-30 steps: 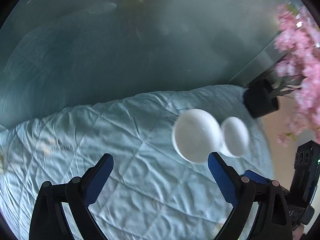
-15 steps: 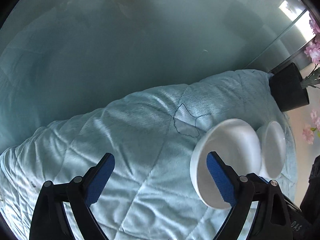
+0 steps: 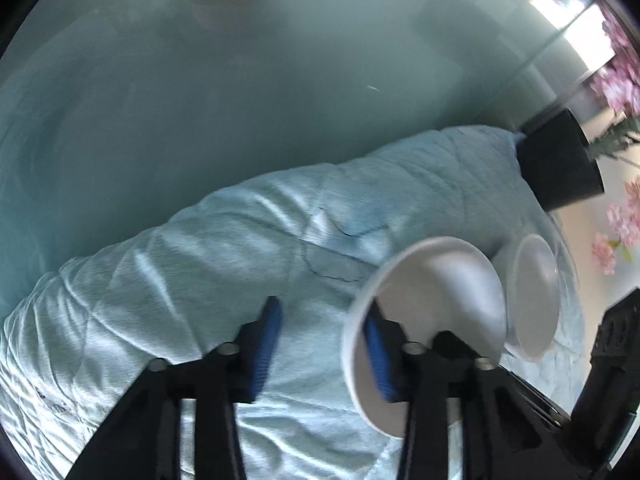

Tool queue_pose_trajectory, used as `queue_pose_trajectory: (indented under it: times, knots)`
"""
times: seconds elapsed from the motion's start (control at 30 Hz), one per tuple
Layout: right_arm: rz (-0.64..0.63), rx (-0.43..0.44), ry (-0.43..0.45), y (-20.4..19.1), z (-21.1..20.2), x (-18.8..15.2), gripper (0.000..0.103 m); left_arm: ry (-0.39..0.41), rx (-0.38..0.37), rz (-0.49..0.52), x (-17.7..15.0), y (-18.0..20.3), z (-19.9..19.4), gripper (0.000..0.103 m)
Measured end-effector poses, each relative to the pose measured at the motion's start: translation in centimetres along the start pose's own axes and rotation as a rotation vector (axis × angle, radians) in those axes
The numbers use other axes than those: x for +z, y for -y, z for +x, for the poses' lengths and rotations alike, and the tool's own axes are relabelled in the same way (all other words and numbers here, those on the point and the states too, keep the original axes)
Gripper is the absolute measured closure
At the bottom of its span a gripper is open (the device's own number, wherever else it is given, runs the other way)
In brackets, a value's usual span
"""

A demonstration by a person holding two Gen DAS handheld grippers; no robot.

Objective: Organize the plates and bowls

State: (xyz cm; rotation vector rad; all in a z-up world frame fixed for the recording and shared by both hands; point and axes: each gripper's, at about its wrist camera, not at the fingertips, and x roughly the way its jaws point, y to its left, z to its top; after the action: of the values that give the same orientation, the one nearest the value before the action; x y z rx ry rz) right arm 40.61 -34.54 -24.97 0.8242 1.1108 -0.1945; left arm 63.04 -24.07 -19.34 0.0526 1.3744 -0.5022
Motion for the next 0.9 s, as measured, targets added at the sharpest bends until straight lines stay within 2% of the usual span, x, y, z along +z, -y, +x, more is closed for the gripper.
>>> queue_pose_trajectory:
  times: [0.07, 0.13, 0.23, 0.43, 0.57, 0.73, 0.9]
  knots:
    - [0.014, 0.002, 0.004, 0.2, 0.2, -0.1, 0.091, -0.013, 0.000, 0.016, -0.1, 0.5, 0.2, 0.086]
    - [0.014, 0.003, 0.011, -0.2, 0.6, 0.0, 0.092, -0.018, -0.008, 0.033, -0.2, 0.9, 0.3, 0.094]
    - [-0.007, -0.012, 0.012, -0.6, 0.6, 0.0, 0.092, -0.022, -0.006, 0.041, -0.3, 1.3, 0.4, 0.099]
    - [-0.059, -0.038, 0.005, -1.0, 0.5, 0.1, 0.093, -0.037, 0.014, 0.054, -0.9, 1.4, 0.2, 0.101]
    - [-0.096, -0.044, -0.008, -1.7, 0.3, 0.1, 0.094, -0.056, 0.024, 0.022, -1.7, 1.0, -0.5, 0.101]
    - [-0.165, -0.035, -0.006, -3.4, -1.6, -0.6, 0.094, -0.042, 0.049, -0.014, -3.4, 1.1, -4.4, 0.102]
    - [-0.235, -0.009, 0.016, -5.4, -5.9, -1.8, 0.094, -0.015, 0.056, -0.049, -5.8, 1.4, -9.6, 0.101]
